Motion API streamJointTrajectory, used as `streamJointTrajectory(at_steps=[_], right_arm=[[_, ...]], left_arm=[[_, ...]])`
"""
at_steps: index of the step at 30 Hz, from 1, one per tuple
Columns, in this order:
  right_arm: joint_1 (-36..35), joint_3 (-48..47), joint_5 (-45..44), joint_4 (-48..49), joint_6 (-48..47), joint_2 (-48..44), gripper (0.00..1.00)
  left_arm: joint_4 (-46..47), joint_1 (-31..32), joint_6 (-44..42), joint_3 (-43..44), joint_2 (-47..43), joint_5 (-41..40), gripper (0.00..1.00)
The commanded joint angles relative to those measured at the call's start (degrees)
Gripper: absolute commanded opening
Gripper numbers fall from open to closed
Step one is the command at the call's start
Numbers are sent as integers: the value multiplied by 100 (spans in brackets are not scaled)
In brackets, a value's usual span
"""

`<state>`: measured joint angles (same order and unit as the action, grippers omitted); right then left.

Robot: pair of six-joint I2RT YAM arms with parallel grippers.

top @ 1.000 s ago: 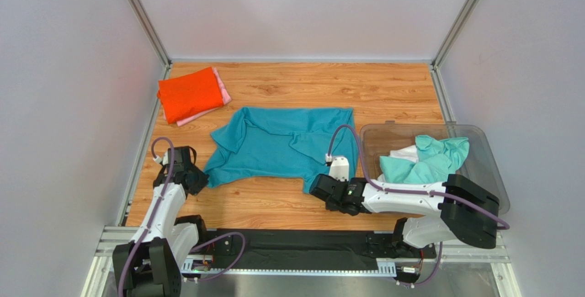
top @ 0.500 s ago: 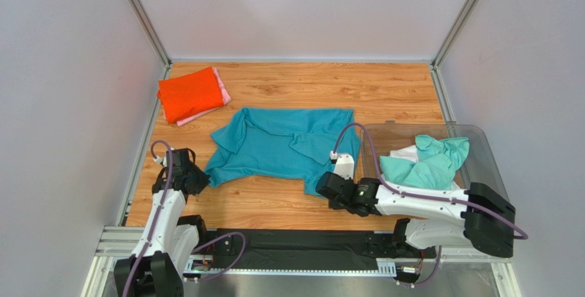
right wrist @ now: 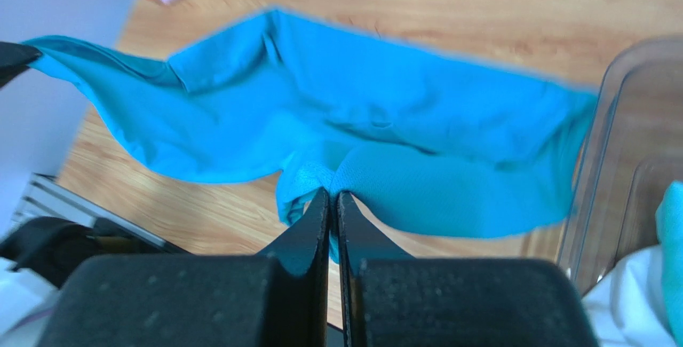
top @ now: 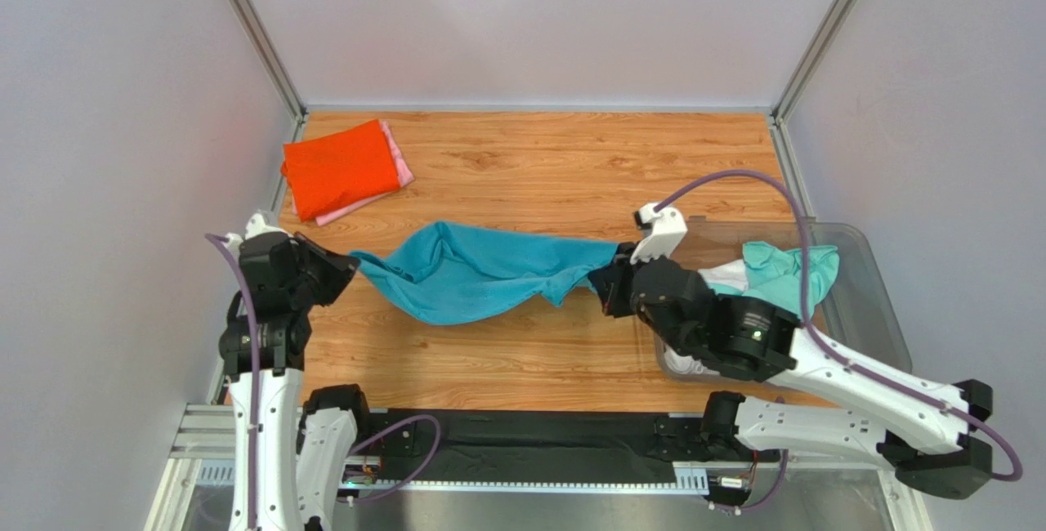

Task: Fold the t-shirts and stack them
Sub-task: Flatten the tshirt out

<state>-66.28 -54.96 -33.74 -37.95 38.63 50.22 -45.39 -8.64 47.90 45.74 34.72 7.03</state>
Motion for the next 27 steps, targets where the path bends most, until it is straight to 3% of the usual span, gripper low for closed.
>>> streamJointTrajectory(at_steps=[1,5,12,23,27], right_arm=[[28,-690,-415,-37,-751,-372,0],[28,-1516,-213,-151,-1252,-548,0],[28,-3071,1270,-379,-1683,-636,0],[28,-4636,2625,-792,-1736,-329,0],[28,-5111,3738,-679,-1622,-171,0]], left_arm=[[-690,-23,18,1128,-27,45,0],[-1121,-23,-123,2306,35,-131,0],[-1912,-23,-404,4589,430,-53,0],[-2668,-15,-571,6534,632,-413,0],[-2835,-23,-641,7630,852,-448,0]])
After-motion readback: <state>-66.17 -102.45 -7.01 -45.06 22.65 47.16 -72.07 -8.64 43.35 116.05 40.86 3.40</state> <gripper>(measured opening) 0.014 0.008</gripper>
